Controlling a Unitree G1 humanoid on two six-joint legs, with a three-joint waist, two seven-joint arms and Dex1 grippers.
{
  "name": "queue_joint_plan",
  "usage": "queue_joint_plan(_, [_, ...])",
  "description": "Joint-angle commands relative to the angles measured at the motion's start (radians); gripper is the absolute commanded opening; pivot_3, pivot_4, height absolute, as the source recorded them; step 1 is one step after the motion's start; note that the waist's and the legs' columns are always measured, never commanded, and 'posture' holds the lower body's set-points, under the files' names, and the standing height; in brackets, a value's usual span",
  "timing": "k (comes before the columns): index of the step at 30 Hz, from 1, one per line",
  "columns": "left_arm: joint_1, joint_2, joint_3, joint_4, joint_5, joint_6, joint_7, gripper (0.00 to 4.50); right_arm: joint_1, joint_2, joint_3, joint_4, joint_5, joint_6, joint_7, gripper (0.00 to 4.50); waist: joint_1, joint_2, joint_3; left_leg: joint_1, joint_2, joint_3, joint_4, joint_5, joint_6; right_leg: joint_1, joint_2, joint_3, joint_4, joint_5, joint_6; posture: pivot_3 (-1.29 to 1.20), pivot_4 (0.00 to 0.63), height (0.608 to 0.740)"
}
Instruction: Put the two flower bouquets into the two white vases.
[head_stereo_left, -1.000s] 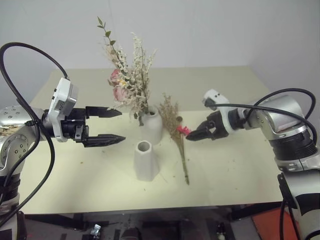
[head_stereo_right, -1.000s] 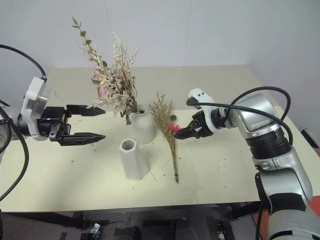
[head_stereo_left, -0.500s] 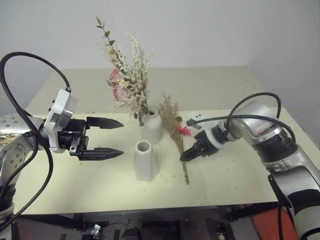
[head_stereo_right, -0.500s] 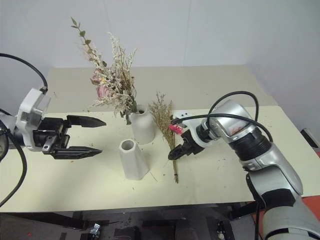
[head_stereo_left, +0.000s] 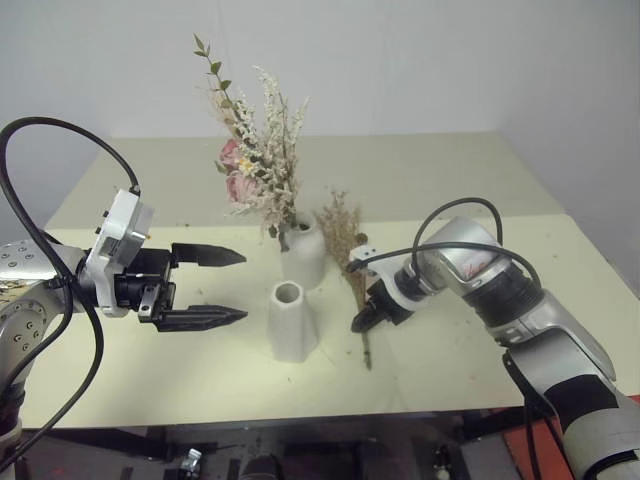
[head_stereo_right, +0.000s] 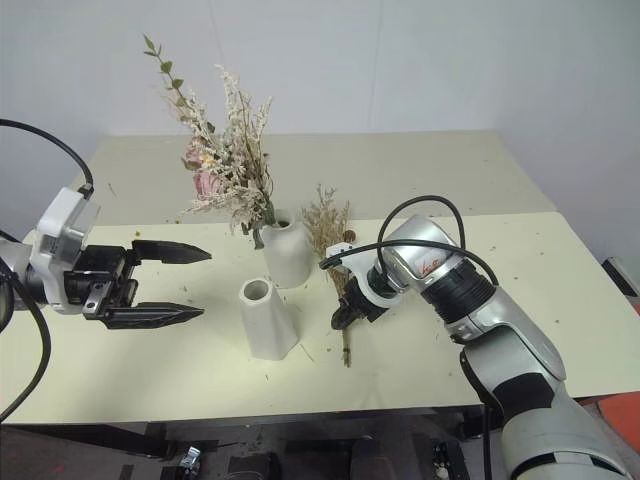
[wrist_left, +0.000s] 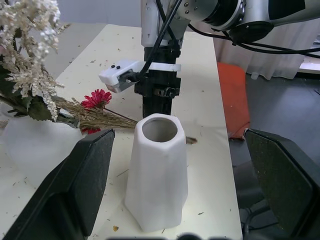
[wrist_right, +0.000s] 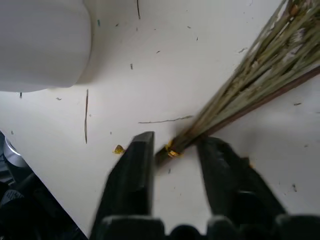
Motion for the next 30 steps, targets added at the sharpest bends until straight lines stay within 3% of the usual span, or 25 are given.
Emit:
queue_joint_plan(1, [-0.013,0.018,0.028,-0.019,-0.019,-0.007,0.004,4.5,-0.026,0.0,-0.034,0.015,-0.014,-0.013,-0.027,0.55,0.0,0.0,0.0,0.0,0.0,0.0,0.0,0.0,0.0,0.0,0.0,0.0,0.0,0.0,0.0,0.0,0.15,0.74])
queue_joint_plan(4, [-0.014,0.017,0.024,-0.017,-0.017,-0.01,0.004,4.5,-0.026,-0.01,-0.065,0.043,-0.021,-0.004,-0.046,0.0,0.0,0.0,0.0,0.0,0.0,0.0,0.0,0.0,0.0,0.0,0.0,0.0,0.0,0.0,0.0,0.0,0.15,0.74])
queue_joint_plan(11, [-0.007,0.015,0.023,-0.015,-0.021,-0.01,-0.003,4.5,-0.03,-0.057,-0.211,0.119,-0.029,0.036,-0.119,0.0,0.001,0.0,0.0,0.0,0.0,0.0,0.0,0.0,0.0,0.0,0.0,0.0,0.0,0.0,0.0,0.0,0.15,0.74])
queue_joint_plan(19, [-0.013,0.021,0.012,0.015,-0.007,-0.013,-0.023,4.5,-0.053,-0.114,-0.464,0.221,-0.088,0.023,-0.242,0.0,-0.001,0.0,0.0,0.0,0.0,0.0,0.0,0.0,0.0,0.0,0.0,0.0,0.0,0.0,0.0,0.0,0.15,0.74])
queue_joint_plan(25, [0.041,0.017,0.053,0.047,-0.014,-0.025,-0.056,4.5,0.032,-0.06,-0.805,0.088,-0.082,-0.271,-0.369,0.0,-0.001,0.0,0.0,0.0,0.0,0.001,-0.001,0.0,0.0,0.0,0.0,0.0,-0.001,-0.001,0.001,0.0,0.15,0.74])
queue_joint_plan(30, [0.116,0.035,0.121,0.05,-0.017,-0.036,-0.083,4.5,0.11,0.017,-0.97,-0.117,0.044,-0.484,-0.314,0.0,-0.002,0.0,0.0,0.0,0.0,0.001,-0.001,0.0,0.0,0.0,0.0,0.001,0.0,0.0,0.0,0.0,0.15,0.74])
